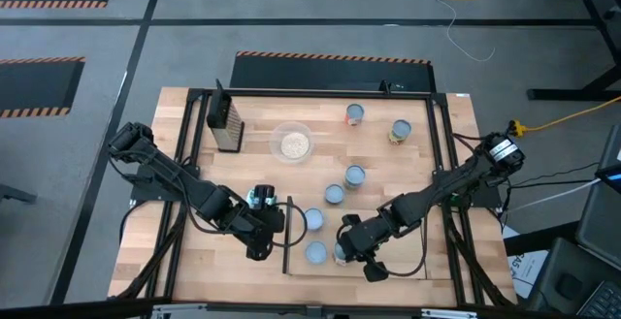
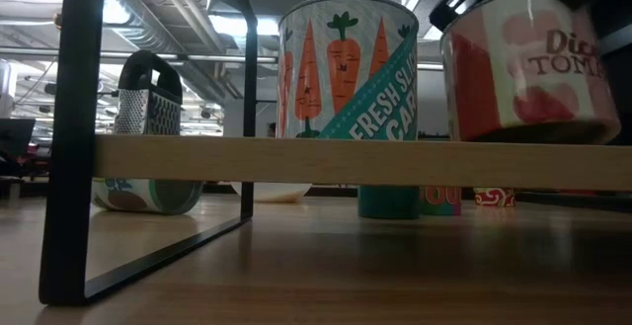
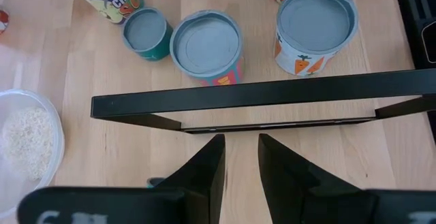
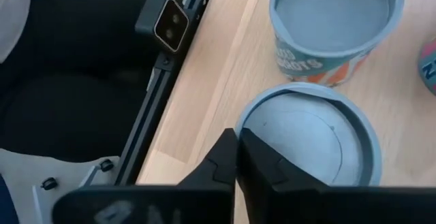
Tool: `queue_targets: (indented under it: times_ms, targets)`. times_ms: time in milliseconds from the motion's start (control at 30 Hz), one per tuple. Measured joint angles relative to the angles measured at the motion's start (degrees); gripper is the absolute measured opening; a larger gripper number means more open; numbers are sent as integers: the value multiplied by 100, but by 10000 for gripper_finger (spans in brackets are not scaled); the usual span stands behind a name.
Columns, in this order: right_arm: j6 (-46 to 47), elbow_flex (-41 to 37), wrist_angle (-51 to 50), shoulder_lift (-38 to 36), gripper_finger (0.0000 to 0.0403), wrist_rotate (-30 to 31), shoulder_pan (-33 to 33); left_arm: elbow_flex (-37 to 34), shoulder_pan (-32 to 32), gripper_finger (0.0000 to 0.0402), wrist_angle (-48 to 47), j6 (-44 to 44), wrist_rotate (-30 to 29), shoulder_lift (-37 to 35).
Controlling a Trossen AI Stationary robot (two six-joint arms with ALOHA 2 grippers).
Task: Pick and place cans onto a shelf
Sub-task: Put the canned tomato on the shelf
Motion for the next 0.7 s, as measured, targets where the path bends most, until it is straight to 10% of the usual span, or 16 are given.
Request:
queue_targets:
  times_ms: [700]
  targets:
    - [-9,0,104,10,52,-164,-2,0,0,81,-2,2,2,2]
